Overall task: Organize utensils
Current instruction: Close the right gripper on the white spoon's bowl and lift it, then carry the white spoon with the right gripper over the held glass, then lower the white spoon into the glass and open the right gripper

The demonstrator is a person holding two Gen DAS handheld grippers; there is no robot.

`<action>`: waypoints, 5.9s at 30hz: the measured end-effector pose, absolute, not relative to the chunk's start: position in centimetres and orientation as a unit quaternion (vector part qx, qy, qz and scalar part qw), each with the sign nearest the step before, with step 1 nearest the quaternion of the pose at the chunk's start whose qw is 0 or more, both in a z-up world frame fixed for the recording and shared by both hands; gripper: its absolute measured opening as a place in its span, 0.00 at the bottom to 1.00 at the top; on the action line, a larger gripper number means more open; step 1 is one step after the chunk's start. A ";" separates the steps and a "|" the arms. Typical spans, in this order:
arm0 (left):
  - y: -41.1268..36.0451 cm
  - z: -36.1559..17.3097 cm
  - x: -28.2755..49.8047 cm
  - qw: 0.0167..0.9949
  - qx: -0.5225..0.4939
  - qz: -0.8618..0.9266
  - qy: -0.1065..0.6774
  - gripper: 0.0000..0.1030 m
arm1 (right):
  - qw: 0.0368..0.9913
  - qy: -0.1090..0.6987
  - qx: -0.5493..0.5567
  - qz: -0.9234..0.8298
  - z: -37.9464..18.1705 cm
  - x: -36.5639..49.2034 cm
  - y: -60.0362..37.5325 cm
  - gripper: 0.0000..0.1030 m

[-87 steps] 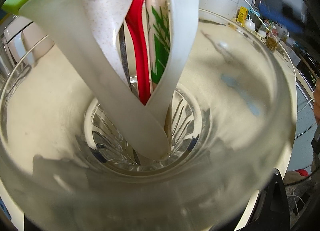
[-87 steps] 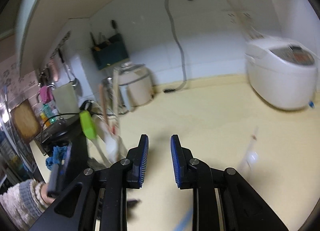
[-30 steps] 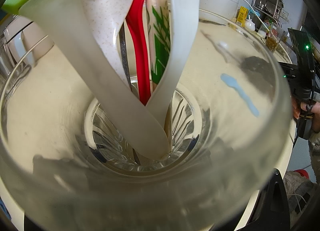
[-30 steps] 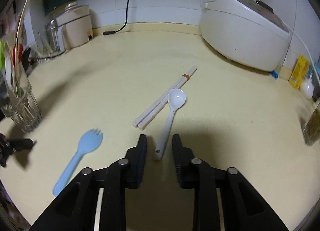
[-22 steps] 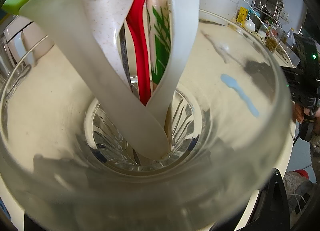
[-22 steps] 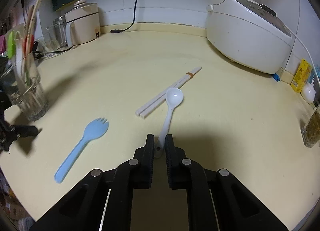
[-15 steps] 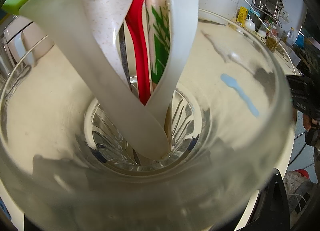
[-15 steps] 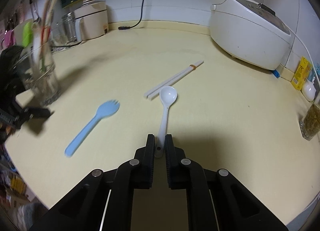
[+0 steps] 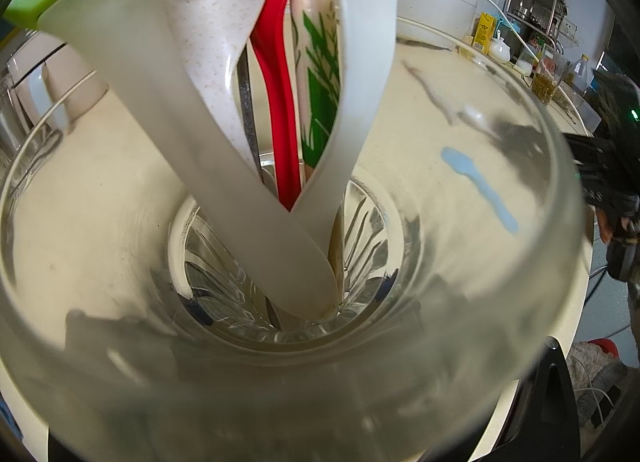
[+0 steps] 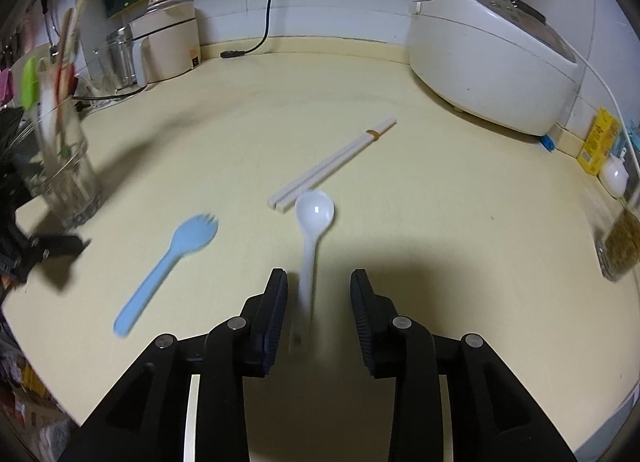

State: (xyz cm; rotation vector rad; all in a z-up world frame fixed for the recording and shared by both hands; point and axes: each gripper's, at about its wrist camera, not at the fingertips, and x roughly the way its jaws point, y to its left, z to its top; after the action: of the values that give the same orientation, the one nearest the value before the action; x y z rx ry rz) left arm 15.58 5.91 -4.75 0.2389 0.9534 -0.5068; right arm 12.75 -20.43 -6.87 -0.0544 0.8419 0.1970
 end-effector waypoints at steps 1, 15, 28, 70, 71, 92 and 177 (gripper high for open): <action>5.9 -4.8 15.6 0.851 0.113 -0.241 0.453 0.99 | 0.906 0.410 -0.028 0.097 -6.8 13.4 -20.2 0.32; 5.9 -4.8 15.6 0.851 0.113 -0.241 0.453 0.99 | 0.902 0.417 -0.034 0.108 -6.8 17.0 -18.6 0.35; 5.8 -4.8 15.6 0.851 0.114 -0.240 0.453 0.99 | 0.904 0.409 -0.036 0.119 -6.9 16.7 -18.5 0.23; 5.9 -4.8 15.5 0.851 0.113 -0.240 0.453 0.99 | 0.906 0.408 -0.030 0.110 -7.3 16.7 -18.2 0.23; 5.9 -4.8 15.5 0.851 0.113 -0.240 0.453 0.99 | 0.906 0.408 -0.030 0.110 -7.3 16.7 -18.2 0.23; 5.9 -4.7 15.5 0.851 0.112 -0.240 0.453 0.99 | 0.926 0.346 0.016 0.149 -4.1 15.4 -17.8 0.23; 7.0 -4.9 15.6 0.852 0.105 -0.243 0.453 0.99 | 0.920 0.173 0.020 0.350 5.7 15.1 -1.2 0.24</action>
State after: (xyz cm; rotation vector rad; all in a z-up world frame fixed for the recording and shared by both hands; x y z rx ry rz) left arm 15.58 7.02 -4.89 0.2209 0.9527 -0.5116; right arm 15.14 -1.19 5.73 0.0415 0.3548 0.7199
